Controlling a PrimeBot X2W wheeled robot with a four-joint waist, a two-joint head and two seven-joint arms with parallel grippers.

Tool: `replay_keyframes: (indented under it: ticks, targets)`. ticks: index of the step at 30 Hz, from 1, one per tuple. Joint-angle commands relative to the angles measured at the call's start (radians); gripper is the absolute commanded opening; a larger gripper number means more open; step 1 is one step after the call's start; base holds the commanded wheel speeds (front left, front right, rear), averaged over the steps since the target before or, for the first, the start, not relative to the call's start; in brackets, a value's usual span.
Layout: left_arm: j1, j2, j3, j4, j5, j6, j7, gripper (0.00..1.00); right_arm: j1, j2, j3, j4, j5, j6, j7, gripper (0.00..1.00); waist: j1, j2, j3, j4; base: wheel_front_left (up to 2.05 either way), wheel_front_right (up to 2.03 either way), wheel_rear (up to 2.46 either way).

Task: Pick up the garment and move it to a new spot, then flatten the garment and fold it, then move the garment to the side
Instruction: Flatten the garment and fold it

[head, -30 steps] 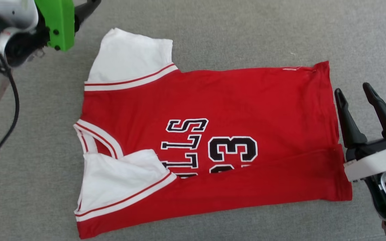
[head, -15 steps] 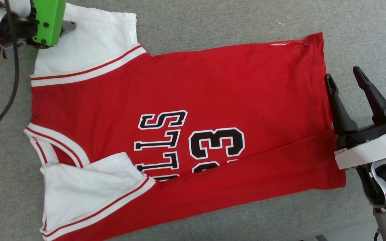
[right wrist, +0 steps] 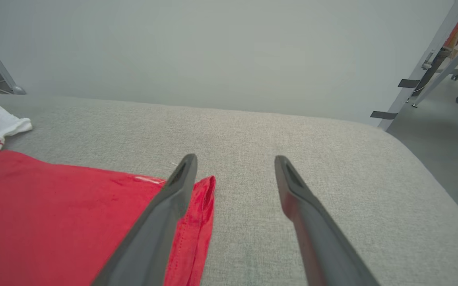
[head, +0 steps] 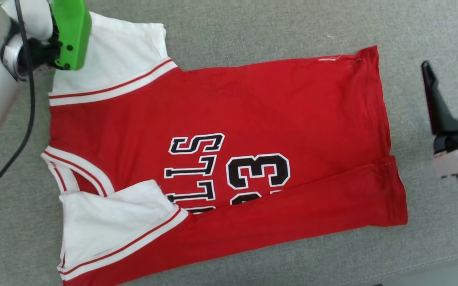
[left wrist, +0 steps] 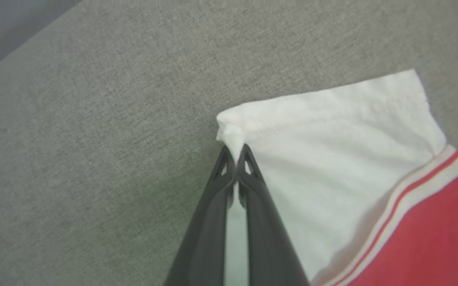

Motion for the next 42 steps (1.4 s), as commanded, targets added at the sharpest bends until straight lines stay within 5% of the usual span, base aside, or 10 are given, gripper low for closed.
replay_keyframes:
  ticks: [1,13,21,40,42]
  targets:
    - [0.029,0.000,0.000,-0.017,-0.007,-0.005,-0.030,0.00,-0.038,-0.024,-0.006,-0.006,0.012,-0.001,0.028,1.00,-0.0001,-0.0001,-0.056,0.041,0.00,0.00,0.00]
    - [0.157,0.036,-0.012,-0.234,0.014,0.004,-0.236,0.00,-0.255,-0.270,0.129,0.102,0.254,-0.001,0.578,1.00,-0.0001,-0.0001,-0.159,0.139,0.00,0.00,0.00]
    - [0.193,0.048,-0.007,-0.379,0.037,0.056,-0.294,0.00,-0.344,-0.326,0.228,0.218,0.412,-0.001,0.908,1.00,-0.0001,-0.0001,-0.139,0.189,0.00,0.00,0.00]
    - [0.158,0.057,0.004,-0.493,0.079,0.090,-0.327,0.00,-0.423,-0.236,0.410,0.522,0.373,-0.001,0.911,1.00,-0.0001,-0.0001,-0.044,0.231,0.00,0.00,0.00]
    - [0.161,0.059,0.006,-0.483,0.076,0.088,-0.333,0.00,-0.424,-0.238,0.425,0.528,0.383,-0.001,0.881,0.00,-0.0001,-0.0001,-0.048,0.227,0.00,0.00,0.00]
